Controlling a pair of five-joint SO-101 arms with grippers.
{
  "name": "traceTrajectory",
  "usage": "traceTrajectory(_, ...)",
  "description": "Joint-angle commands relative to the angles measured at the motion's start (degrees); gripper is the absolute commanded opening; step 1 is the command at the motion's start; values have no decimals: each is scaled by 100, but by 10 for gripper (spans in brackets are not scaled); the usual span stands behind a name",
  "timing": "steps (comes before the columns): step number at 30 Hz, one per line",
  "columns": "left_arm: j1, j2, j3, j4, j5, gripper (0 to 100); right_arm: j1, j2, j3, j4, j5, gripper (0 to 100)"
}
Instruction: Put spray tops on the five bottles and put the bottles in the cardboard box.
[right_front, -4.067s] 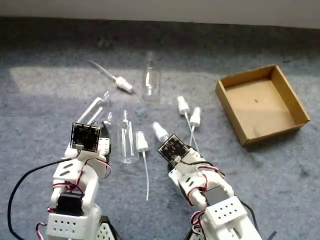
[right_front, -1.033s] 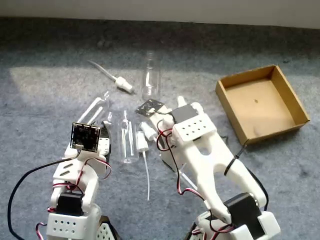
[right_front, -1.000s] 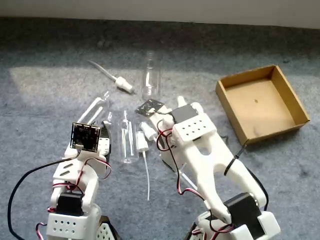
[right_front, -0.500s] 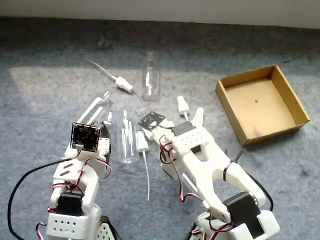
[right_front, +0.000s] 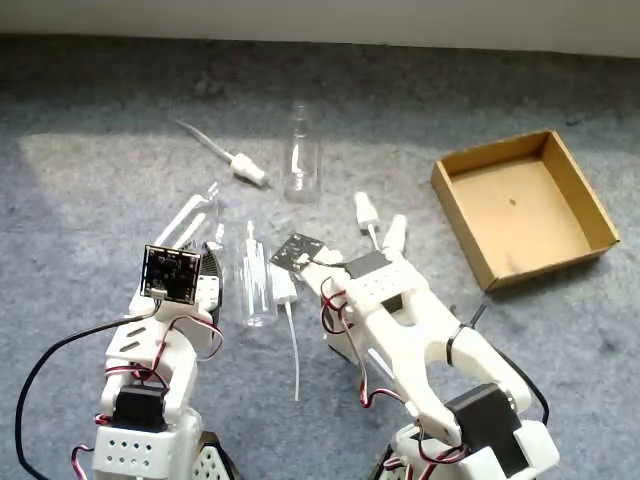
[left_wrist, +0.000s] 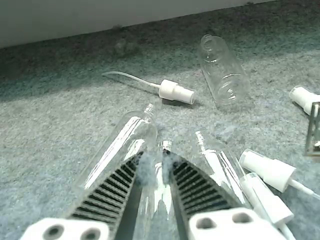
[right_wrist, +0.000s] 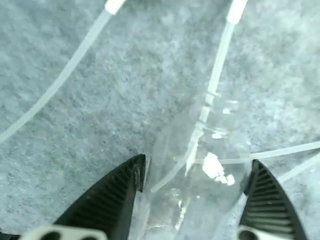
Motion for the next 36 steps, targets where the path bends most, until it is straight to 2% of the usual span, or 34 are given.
traceTrajectory(1,-48,-13,-22,-70,-62,7,-31,-92,-48,-75,44,278)
traceTrajectory(9,-48,-13,-22,-70,-62,7,-48,-101,-75,-57,70,281)
traceTrajectory(13,-48,-13,-22,-70,-62,7,-48,-101,-84,-48,53,355)
traceTrajectory(16,-48,-13,-22,-70,-62,7,-48,-110,-84,-22,62,364)
traceTrajectory(25,-48,-13,-22,-79,-62,7,-48,-101,-1165,1200,44,364)
traceTrajectory(32,-48,-4,-22,-79,-62,7,-57,-101,-1024,646,70,360)
traceTrajectory(36,-48,-4,-22,-79,-62,7,-57,-92,-655,242,79,311)
